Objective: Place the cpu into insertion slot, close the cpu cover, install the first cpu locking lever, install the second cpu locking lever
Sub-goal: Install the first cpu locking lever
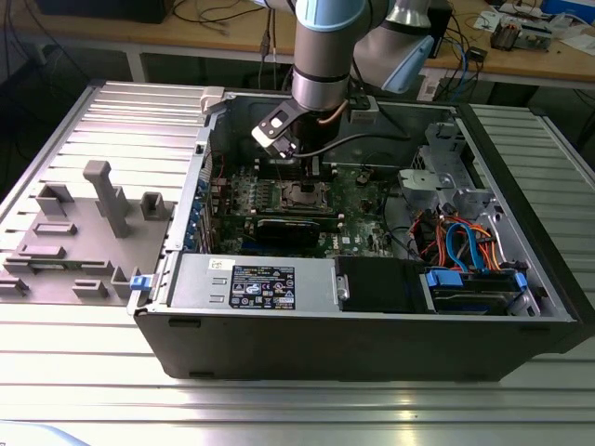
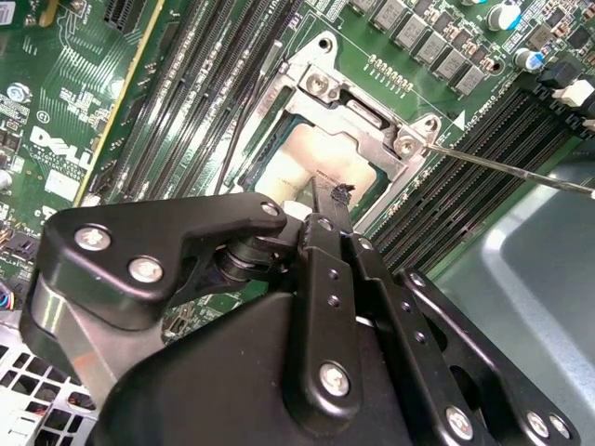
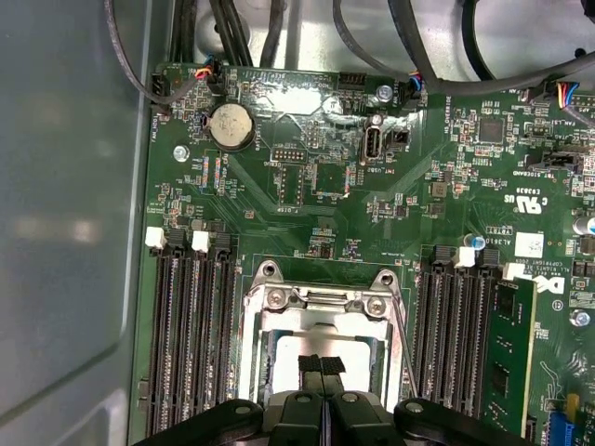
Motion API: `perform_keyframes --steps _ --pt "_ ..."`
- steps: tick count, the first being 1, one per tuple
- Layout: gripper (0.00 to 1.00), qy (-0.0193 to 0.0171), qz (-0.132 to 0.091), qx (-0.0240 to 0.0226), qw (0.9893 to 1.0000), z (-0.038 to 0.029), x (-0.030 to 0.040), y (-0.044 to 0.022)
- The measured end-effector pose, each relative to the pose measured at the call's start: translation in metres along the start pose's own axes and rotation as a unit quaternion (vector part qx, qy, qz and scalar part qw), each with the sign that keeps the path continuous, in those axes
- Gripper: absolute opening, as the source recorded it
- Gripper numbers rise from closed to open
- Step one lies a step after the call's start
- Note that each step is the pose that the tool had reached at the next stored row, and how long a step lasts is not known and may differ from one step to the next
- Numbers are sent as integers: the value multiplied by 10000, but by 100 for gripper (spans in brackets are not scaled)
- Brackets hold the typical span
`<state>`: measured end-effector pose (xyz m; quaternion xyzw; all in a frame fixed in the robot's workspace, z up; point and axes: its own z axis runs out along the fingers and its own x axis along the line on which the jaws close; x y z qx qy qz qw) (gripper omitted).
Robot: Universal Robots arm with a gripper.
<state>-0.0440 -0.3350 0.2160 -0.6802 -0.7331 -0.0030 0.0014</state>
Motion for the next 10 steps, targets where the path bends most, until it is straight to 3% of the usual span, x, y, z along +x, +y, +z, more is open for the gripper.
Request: perform_keyframes --steps 10 --pt "11 -2 0 0 10000 -198 0 0"
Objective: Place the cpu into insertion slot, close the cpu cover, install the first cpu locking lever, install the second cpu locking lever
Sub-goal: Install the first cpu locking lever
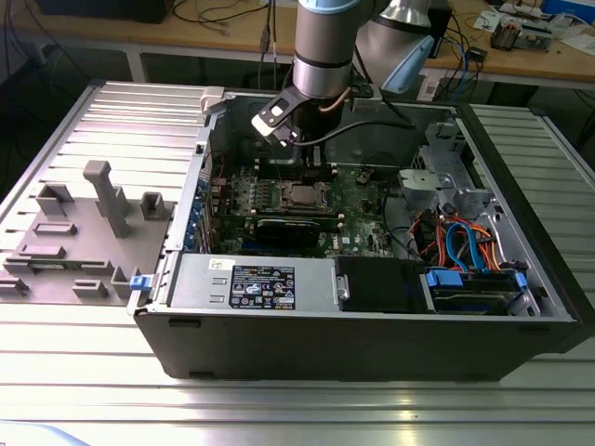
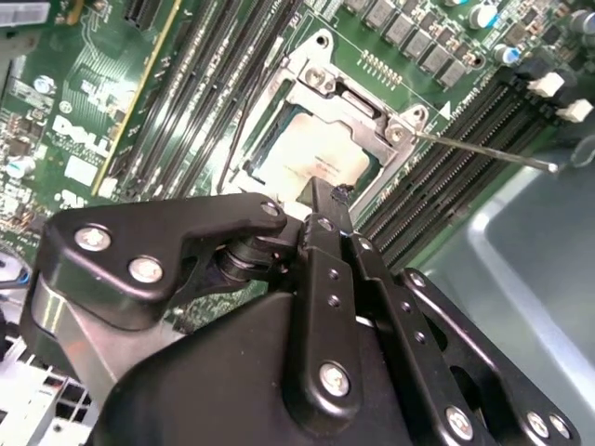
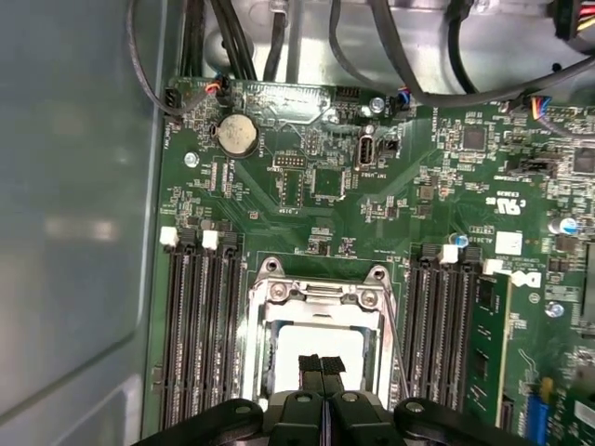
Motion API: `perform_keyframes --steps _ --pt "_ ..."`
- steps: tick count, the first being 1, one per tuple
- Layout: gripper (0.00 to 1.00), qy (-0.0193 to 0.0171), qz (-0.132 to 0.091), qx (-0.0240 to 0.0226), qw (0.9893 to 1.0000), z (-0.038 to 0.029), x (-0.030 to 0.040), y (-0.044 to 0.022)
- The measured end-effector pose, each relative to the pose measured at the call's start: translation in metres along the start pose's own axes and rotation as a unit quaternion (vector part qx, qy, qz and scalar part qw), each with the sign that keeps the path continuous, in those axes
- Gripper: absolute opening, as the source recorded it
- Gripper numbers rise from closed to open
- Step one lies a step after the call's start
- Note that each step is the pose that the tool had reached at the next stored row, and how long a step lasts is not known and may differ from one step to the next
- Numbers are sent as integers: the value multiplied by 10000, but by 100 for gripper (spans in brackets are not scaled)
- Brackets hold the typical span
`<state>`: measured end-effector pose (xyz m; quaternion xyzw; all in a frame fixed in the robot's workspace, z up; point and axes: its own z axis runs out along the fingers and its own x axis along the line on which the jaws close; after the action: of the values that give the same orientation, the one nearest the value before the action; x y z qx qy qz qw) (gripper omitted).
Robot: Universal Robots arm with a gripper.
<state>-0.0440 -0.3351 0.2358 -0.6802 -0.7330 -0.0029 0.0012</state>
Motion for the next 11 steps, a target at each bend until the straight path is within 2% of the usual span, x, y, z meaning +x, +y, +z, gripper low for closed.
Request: perform_keyframes --steps 9,11 --pt "11 -14 0 1 10000 -224 2 1" --pt "11 -16 0 2 10000 -292 2 1"
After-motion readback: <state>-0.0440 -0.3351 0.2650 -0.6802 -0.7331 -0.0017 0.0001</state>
